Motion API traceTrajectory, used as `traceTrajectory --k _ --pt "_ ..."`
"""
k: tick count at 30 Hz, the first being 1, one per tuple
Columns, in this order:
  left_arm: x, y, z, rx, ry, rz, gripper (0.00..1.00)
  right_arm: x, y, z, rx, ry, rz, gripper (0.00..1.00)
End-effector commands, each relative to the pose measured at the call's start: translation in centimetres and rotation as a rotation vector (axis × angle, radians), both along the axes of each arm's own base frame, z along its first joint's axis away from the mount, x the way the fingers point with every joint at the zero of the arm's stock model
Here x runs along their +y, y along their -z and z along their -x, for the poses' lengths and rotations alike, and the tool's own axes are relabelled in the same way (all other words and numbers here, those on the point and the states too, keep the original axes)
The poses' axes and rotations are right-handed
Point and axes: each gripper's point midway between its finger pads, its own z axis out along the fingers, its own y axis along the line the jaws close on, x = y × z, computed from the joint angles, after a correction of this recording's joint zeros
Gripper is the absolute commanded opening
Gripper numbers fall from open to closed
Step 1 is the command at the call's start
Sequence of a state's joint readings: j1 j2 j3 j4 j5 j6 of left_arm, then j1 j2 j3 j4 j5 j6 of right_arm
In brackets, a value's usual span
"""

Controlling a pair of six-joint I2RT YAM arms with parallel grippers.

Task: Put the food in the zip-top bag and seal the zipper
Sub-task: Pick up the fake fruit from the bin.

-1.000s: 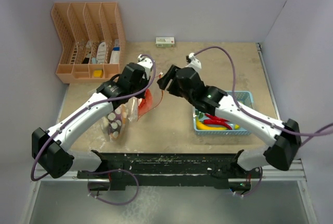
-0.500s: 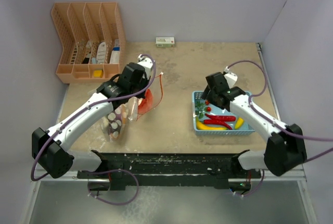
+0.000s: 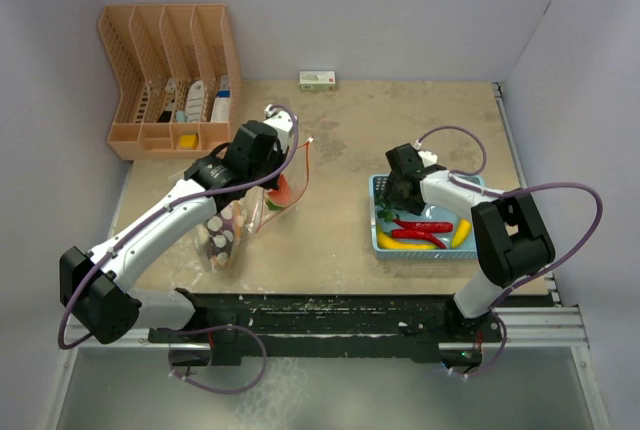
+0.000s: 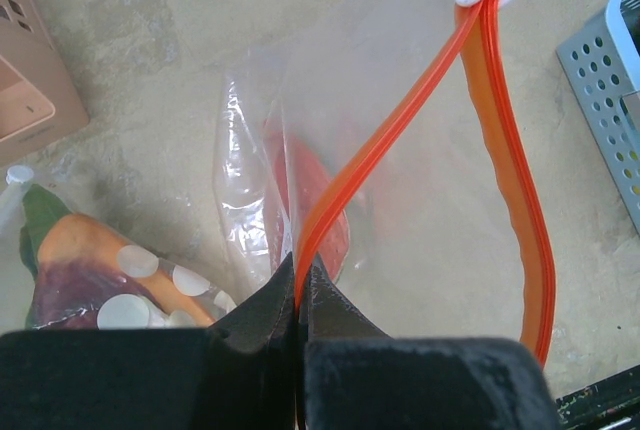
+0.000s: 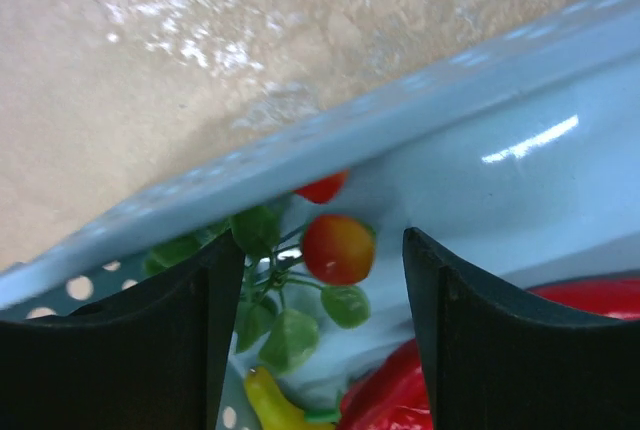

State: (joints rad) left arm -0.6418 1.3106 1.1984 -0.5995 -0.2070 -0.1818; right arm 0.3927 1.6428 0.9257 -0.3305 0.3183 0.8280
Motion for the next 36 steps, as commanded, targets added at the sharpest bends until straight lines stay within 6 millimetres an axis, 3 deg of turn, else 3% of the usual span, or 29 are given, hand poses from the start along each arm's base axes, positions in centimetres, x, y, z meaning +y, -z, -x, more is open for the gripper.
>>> traceTrajectory --k 1,3,7,9,15,22,27,28,32,36 --pt "-0.3 -1.9 0.0 -0.057 0.009 0.044 0.0 0.6 0.4 -0.4 -0.019 -0.015 -0.037 0.63" --pt "-0.2 -1.9 0.0 -0.058 0.005 0.045 0.0 0.6 0.6 -0.1 -0.019 -0.01 -0.04 0.56" --pt "-0.2 -1.6 0.1 -0.05 0.006 0.045 0.0 -0.1 0.0 0.6 -0.033 0.018 -0.031 0.16" --pt "-0.1 -1.5 0.2 -0.047 0.005 0.042 0.0 -0.6 -0.9 0.7 -0.054 0.031 -0.018 0.05" --pt "0.4 -1.1 0.2 -0.043 -0.01 0.022 0.0 -2.5 -6.1 1.0 -0.167 0.059 0.029 0.0" --pt "0.4 -1.0 0.4 -0.04 -0.014 0.026 0.0 -1.5 -13.5 1.3 -0.341 -0.014 -0.077 0.0" --pt "0.4 -1.0 0.4 -0.04 -0.015 0.03 0.0 2.3 -19.7 1.4 -0.491 -0.17 -0.222 0.0" --pt "0.4 -0.7 0.3 -0.037 -0.017 0.03 0.0 3.5 -22.1 1.3 -0.548 -0.209 -0.264 0.0" --pt "0.1 -0.1 0.2 -0.029 -0.012 0.033 0.0 10.1 -28.5 2.1 -0.699 -0.397 -0.448 0.0" --pt "-0.1 0.1 0.1 -0.024 -0.012 0.035 0.0 14.8 -32.9 2.3 -0.793 -0.519 -0.643 0.0"
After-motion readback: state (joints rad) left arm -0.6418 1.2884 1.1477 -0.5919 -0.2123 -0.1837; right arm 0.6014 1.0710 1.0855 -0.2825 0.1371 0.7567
